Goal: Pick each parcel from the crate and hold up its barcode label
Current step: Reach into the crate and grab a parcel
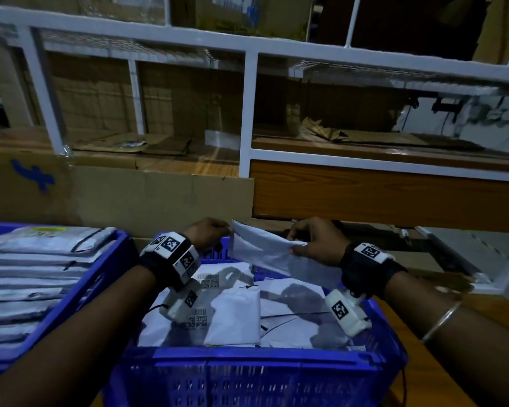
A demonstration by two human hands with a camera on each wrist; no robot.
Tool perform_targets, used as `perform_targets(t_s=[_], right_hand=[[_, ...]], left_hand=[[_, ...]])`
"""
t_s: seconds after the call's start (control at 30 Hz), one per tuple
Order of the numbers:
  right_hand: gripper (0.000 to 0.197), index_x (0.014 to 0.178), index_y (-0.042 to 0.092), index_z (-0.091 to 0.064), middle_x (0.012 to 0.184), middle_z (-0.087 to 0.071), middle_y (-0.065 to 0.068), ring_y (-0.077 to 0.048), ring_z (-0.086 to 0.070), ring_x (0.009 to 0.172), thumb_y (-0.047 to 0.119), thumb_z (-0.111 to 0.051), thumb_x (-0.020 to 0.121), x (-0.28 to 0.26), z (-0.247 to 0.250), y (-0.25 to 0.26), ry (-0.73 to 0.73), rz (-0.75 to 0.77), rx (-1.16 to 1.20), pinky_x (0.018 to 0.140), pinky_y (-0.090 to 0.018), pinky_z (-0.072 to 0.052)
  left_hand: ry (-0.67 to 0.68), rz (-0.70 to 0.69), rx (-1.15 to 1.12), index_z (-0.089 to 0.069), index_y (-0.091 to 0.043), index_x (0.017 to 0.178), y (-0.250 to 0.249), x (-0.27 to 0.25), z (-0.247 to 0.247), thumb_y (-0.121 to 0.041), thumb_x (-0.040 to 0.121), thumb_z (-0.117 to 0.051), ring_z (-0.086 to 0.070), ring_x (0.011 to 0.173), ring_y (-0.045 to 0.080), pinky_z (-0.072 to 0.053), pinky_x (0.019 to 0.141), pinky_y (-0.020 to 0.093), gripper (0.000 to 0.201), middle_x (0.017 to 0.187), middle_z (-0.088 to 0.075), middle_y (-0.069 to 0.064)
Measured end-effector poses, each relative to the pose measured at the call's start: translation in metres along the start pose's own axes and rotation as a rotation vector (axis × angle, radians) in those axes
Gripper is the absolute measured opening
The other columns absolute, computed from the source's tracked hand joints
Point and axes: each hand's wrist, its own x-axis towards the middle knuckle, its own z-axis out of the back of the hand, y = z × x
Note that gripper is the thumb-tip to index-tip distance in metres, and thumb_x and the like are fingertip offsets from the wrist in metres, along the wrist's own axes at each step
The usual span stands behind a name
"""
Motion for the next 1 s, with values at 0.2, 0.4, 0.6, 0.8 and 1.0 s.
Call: perform_targets(t_s=[0.2, 0.4, 0.6, 0.8, 1.0], right_hand=[[0.015, 0.084, 0.019, -0.07, 0.088, -0.069, -0.002, -0.016, -0.063, 0.081, 0.007, -0.074, 0.076, -0.006, -0.012, 0.007, -0.029, 0.1, -0.015, 0.076, -0.037, -0.053], [0.018, 0.091, 0.014, -0.074, 0.085, -0.069, 0.007, 0.0, -0.061, 0.072, 0.008, -0.079, 0.074, -0.009, -0.021, 0.009, 0.112, 0.17, 0.009, 0.067, -0.021, -0.052], [0.04, 0.104, 0.022, -0.072, 0.105, -0.071, 0.007, -0.004, -0.065, 0.095, 0.041, -0.085, 0.072, -0.006, -0.031, 0.007, 0.102, 0.074, 0.18, 0.083, -0.025, -0.055], [0.07, 0.135, 0.02, -0.05, 0.136, -0.056, 0.0, -0.018, -0.053, 0.123, 0.038, -0.082, 0.076, 0.012, -0.04, 0.002, 0.025, -0.012, 0.186, 0.098, -0.032, -0.046], [0.03, 0.111, 0.018, -0.069, 0.111, -0.07, 0.001, -0.017, -0.064, 0.1, 0.026, -0.076, 0.082, 0.022, -0.047, -0.004, -0.001, 0.02, 0.182, 0.09, -0.044, -0.052]], left_hand=[[0.1, 0.206, -0.362, -0.063, 0.007, 0.09, -0.009, -0.008, 0.004, -0.03, 0.095, -0.058, -0.061, 0.044, 0.026, -0.049, 0.044, 0.026, 0.038, 0.062, -0.064, 0.024], [0.055, 0.078, -0.217, -0.059, 0.006, 0.113, -0.005, -0.015, 0.011, 0.012, 0.082, -0.066, -0.059, 0.045, 0.016, -0.048, 0.043, 0.022, 0.033, 0.06, -0.062, 0.014], [-0.037, 0.009, -0.058, -0.038, -0.002, 0.143, -0.001, -0.016, 0.015, 0.002, 0.074, -0.079, -0.064, 0.099, 0.033, -0.053, 0.075, 0.033, 0.08, 0.122, -0.06, 0.023], [-0.036, -0.167, -0.011, -0.058, -0.003, 0.125, 0.001, -0.025, 0.022, 0.01, 0.075, -0.073, -0.063, 0.066, 0.007, -0.052, 0.057, 0.018, 0.053, 0.081, -0.066, 0.003], [-0.013, -0.143, -0.042, -0.064, -0.007, 0.11, 0.006, -0.031, 0.034, 0.0, 0.076, -0.077, -0.067, 0.07, 0.029, -0.056, 0.063, 0.036, 0.036, 0.08, -0.07, 0.011]])
